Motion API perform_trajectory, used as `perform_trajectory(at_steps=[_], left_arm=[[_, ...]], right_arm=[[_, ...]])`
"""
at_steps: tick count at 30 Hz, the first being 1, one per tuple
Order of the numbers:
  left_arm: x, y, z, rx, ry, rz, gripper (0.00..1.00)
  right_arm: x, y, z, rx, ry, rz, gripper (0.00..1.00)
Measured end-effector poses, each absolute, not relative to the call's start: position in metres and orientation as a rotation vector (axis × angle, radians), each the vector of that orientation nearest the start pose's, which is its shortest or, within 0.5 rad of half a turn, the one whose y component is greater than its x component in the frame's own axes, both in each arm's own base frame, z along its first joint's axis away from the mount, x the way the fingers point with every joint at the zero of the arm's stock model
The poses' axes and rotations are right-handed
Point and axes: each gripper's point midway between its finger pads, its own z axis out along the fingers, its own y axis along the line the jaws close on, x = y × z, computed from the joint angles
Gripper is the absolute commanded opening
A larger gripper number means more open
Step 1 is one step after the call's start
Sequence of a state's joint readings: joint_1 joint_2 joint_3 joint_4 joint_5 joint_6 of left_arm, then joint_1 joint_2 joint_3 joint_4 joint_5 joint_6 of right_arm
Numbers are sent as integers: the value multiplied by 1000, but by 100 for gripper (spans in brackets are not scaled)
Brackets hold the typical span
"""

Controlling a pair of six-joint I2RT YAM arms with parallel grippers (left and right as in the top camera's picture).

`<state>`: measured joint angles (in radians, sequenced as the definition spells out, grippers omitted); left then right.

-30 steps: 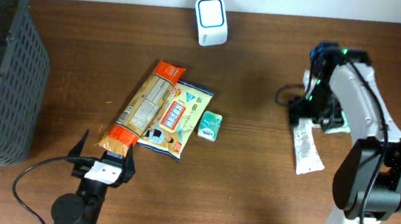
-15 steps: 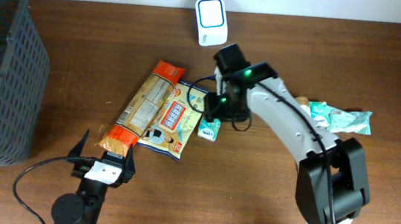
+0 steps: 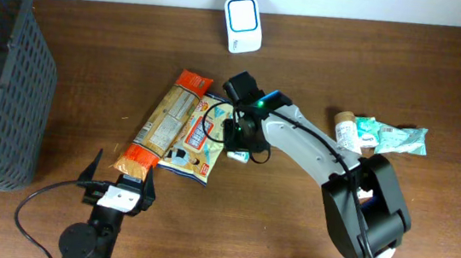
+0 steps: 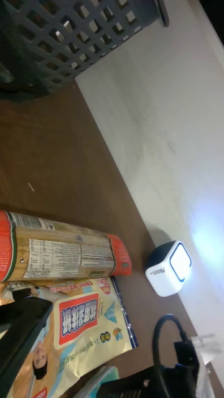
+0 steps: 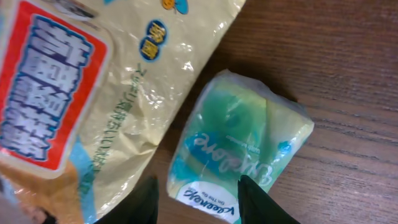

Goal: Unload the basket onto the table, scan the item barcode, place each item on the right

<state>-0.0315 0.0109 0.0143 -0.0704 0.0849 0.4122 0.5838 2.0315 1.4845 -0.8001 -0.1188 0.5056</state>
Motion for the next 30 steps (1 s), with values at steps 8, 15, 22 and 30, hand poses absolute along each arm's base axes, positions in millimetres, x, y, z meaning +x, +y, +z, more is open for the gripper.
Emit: perform_trajectory(at_steps=[8, 15, 22, 30], left_arm=[[245, -22, 161, 425, 1586, 222, 99], [245, -22, 161, 425, 1586, 222, 99], [245, -22, 161, 425, 1586, 222, 99], [245, -22, 161, 425, 1586, 222, 99]], right_arm=[[344, 237, 29, -113, 3023, 193, 38], [350, 213, 28, -201, 3009, 54, 39], [383, 186, 48, -368, 2970, 78, 50], [372, 247, 74, -406, 2931, 247, 52]])
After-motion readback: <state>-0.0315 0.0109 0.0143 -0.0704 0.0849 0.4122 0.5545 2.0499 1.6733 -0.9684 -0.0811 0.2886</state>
